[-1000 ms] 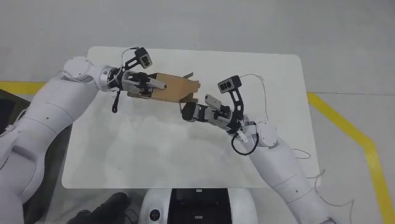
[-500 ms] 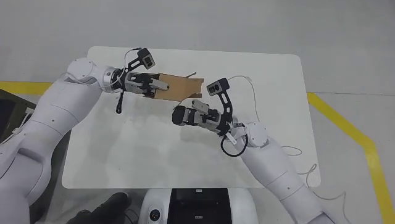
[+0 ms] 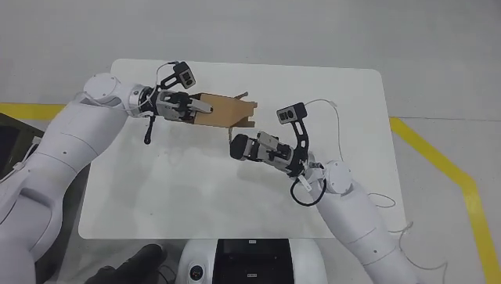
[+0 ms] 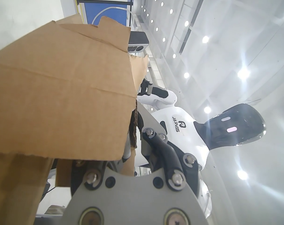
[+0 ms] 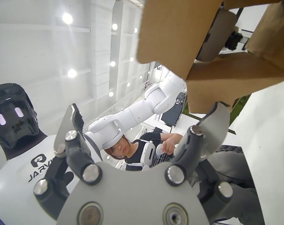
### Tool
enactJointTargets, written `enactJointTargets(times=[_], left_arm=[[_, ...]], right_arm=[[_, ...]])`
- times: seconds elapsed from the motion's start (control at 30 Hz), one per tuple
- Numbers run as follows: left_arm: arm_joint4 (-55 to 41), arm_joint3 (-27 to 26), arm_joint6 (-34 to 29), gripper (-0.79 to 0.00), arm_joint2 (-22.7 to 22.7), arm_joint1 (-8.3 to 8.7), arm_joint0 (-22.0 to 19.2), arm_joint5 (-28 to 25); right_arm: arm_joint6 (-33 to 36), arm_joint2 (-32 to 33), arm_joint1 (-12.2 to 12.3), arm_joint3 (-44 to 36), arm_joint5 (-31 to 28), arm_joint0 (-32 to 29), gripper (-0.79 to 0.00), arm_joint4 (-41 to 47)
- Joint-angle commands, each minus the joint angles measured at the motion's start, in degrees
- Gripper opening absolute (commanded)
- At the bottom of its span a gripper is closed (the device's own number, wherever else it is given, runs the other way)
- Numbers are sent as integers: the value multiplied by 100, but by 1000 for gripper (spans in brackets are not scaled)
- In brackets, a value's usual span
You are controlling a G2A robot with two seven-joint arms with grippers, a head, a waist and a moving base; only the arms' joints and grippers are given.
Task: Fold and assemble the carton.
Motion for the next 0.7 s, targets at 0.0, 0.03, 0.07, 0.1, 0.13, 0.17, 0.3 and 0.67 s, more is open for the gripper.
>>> enactJointTargets(times=[0.0,0.03,0.07,0.1,0.13,0.17,0.3,0.67], left_arm=[[-75,-2,0,-785,22,17,-27,49],[-106,-13,0,-785,35,27,-44,62],[-127,-17,0,-785,47,40,-66,69],[-148,-20,0,-785,57,54,-90,66],[-185,-40,0,-785,65,69,-114,62],[-249,-73,0,-785,72,86,-131,67],[-521,-345,0,-785,119,178,-159,92],[-586,-482,0,-785,144,216,-162,95]], right_arm=[[-24,269,80,-216,183,-209,0,-214],[-52,395,117,-307,299,-307,0,-293],[-85,520,153,-377,431,-392,0,-391],[-129,640,187,-436,558,-464,0,-493],[-160,743,215,-492,659,-527,0,-563],[-180,830,237,-538,721,-581,0,-592],[-310,1069,296,-541,801,-684,0,-744],[-384,1123,312,-482,833,-672,0,-891]])
